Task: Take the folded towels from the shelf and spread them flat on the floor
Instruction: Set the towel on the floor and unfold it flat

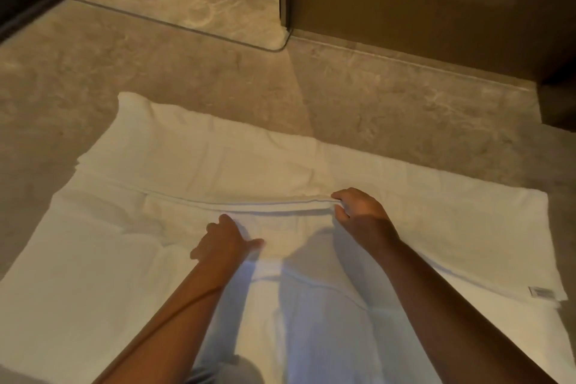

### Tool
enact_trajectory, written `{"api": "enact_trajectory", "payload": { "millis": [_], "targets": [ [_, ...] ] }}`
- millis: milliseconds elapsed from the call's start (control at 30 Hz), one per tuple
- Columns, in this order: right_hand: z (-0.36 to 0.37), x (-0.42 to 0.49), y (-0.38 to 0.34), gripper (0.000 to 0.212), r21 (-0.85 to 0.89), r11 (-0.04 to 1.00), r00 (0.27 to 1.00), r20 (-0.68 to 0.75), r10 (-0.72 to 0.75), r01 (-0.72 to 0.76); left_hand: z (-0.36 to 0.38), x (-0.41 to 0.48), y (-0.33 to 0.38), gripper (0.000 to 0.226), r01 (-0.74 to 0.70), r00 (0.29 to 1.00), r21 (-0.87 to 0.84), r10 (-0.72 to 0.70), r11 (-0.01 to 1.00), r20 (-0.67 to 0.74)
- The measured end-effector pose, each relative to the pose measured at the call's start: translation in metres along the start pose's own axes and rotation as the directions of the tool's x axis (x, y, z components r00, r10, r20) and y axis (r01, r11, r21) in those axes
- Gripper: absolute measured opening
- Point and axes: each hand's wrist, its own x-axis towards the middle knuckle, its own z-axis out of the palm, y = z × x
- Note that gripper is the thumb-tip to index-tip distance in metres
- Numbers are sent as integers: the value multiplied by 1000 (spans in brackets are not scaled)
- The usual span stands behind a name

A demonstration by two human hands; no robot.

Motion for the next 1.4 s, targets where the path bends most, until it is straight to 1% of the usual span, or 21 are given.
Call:
{"api": "enact_trajectory", "payload": {
  "millis": [33, 67, 100, 167, 233, 300, 367, 400, 467, 533, 567, 667, 767, 833, 967, 1033, 1133, 1200, 1333, 1400],
  "targets": [
    [-2, 0, -2, 27, 2, 1000, 999, -35, -1, 1, -7, 1, -1, 86, -57, 990, 20, 59, 998, -127],
    [-5, -1, -4, 26, 3, 1000, 997, -71, -11, 11, -13, 1, 0, 76, -126, 964, 60, 136, 990, -229],
    [-7, -2, -5, 25, 0, 1000, 994, -101, -30, 30, -17, 3, 2, 71, -194, 934, 97, 214, 976, -287],
    [-13, -2, -7, 24, -25, 997, 987, -140, -76, 73, -24, 11, 6, 66, -279, 900, 110, 300, 954, -318],
    [-20, 1, -8, 22, -41, 995, 983, -158, -96, 90, -33, 24, 9, 61, -292, 889, 64, 296, 954, -350],
    [-27, 6, -10, 20, -69, 991, 975, -182, -127, 116, -47, 39, 12, 56, -298, 863, -1, 269, 955, -427],
    [-32, 11, -12, 20, -120, 983, 965, -208, -160, 138, -60, 49, 12, 50, -323, 816, 6, 282, 946, -505],
    [-35, 15, -12, 20, -143, 980, 961, -220, -166, 137, -69, 54, 14, 41, -338, 793, 38, 307, 940, -526],
    [-39, 20, -11, 22, -173, 978, 960, -233, -157, 118, -84, 60, 18, 22, -374, 772, 96, 368, 922, -519],
    [-44, 22, -9, 27, -186, 979, 966, -224, -126, 85, -96, 63, 25, 17, -414, 763, 128, 421, 901, -491],
    [-46, 23, -9, 30, -187, 981, 973, -211, -96, 57, -102, 62, 29, 16, -428, 762, 116, 427, 896, -488],
    [-55, 25, -5, 29, -191, 979, 994, -101, 49, -68, -116, 55, 38, 15, -477, 765, 4, 418, 879, -490],
    [-66, 25, -1, 22, -221, 956, 981, -26, 193, -194, -129, 47, 50, 13, -506, 781, -96, 408, 857, -472],
    [-72, 24, 0, 23, -253, 937, 968, 7, 249, -239, -139, 45, 61, 12, -490, 801, -153, 374, 858, -467],
    [-74, 36, 6, 22, -305, 912, 940, 117, 320, -273, -153, 58, 86, 18, -413, 851, -247, 274, 876, -449],
    [-78, 56, 13, 21, -325, 906, 945, 89, 315, -271, -156, 67, 95, 16, -414, 848, -277, 257, 867, -464],
    [-94, 85, 25, 21, -340, 879, 939, -36, 342, -334, -157, 79, 108, 13, -422, 836, -255, 265, 870, -481],
    [-100, 101, 31, 21, -349, 876, 941, -67, 330, -333, -158, 87, 117, 13, -420, 834, -261, 256, 869, -489],
    [-111, 128, 37, 22, -258, 907, 942, -113, 315, -334, -165, 101, 139, 15, -387, 840, -280, 210, 879, -500],
    [-116, 142, 40, 22, -262, 914, 950, -130, 285, -310, -173, 109, 149, 17, -371, 844, -265, 203, 890, -497]
  ]
}}
